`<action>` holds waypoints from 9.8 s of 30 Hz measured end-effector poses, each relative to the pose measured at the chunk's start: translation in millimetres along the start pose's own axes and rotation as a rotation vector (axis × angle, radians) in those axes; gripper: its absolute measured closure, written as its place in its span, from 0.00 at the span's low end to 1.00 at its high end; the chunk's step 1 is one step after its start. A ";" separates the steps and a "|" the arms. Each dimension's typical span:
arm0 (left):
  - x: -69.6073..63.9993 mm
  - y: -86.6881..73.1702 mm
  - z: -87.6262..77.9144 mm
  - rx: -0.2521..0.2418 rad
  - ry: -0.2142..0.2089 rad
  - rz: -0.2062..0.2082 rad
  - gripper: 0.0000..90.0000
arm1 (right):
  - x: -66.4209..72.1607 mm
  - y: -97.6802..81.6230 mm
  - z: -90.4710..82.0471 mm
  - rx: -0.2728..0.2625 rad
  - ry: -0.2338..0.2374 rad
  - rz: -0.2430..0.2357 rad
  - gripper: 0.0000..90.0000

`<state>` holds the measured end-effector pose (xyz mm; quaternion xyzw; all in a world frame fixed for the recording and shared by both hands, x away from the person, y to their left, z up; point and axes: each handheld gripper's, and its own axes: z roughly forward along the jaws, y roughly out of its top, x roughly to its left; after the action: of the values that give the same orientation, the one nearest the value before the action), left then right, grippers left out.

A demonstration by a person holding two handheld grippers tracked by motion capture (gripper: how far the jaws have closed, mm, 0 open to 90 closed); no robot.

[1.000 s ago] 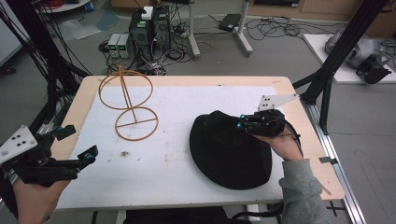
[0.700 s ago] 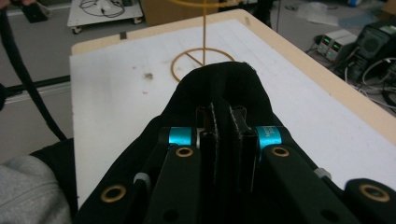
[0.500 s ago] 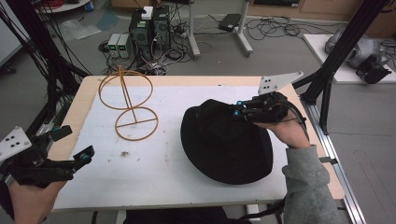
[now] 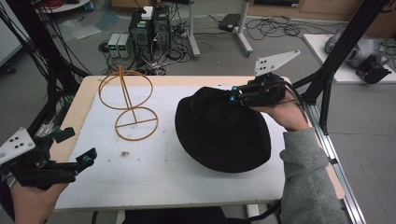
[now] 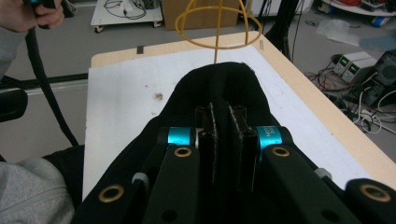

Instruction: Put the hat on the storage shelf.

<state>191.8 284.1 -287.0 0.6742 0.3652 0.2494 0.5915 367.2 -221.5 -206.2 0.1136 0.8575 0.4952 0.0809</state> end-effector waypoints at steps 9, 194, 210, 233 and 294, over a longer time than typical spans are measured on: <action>-2.4 -3.2 0.4 0.017 0.005 -0.004 0.02 | -0.6 21.3 -8.8 0.013 0.033 -0.041 0.93; -8.9 -13.5 -18.5 0.024 0.009 -0.006 0.02 | -61.3 145.4 204.4 -0.103 0.078 0.001 0.02; -4.5 -10.3 -12.2 0.011 -0.013 -0.010 0.02 | -56.0 108.8 166.2 -0.137 0.066 0.017 0.02; 1.6 -8.9 -5.3 0.005 -0.015 -0.020 0.02 | -45.6 53.2 111.4 -0.179 -0.061 0.083 0.02; 11.9 -10.1 16.9 0.000 0.006 -0.031 0.02 | 4.5 -118.7 -1.4 -0.248 -0.640 0.330 0.02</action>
<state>210.1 283.3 -301.0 0.6676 0.3775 0.2423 0.5943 348.9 -278.8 -308.6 0.3886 0.6927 0.5408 0.2770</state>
